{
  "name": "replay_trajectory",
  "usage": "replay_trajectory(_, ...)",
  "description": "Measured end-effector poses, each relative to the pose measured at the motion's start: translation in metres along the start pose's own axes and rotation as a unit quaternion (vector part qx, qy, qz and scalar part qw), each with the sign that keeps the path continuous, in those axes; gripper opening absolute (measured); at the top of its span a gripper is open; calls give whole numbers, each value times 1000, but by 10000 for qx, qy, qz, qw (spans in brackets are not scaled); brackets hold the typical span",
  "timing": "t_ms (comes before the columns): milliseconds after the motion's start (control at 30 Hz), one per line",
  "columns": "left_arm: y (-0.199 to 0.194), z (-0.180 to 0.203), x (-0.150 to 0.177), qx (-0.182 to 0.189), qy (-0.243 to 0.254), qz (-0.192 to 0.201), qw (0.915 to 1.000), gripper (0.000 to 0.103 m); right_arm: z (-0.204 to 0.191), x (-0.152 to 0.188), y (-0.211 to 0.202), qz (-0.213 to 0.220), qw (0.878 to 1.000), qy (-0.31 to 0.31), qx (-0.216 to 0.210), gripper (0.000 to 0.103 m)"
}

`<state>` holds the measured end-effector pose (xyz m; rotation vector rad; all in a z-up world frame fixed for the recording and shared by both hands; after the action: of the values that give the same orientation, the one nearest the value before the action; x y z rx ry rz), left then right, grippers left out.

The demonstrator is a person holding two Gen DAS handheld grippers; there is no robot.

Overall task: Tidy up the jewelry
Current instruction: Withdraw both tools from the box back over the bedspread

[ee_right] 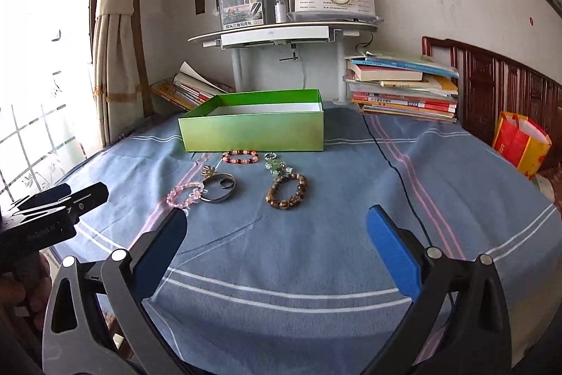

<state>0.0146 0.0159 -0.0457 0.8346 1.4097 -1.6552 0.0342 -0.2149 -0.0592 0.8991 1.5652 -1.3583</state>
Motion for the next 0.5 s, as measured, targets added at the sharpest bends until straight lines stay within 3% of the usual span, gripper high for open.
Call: replay_trajectory(500,0,4,-3,41,188,-71,9998,97,1,-3,-3,91,9999,46,-7,100)
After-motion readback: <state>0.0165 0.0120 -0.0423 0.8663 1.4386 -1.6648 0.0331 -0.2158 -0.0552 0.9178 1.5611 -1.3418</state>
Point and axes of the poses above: each gripper's, at about its wrist camera, not at the fingertips, and y roughly the way its jaws point, z to its right, x to its underside, the point moved 5 cm from there along y, roughly the way its jaws point, and after that the axes turned 7 degrees about x, right-handed, at the moved point
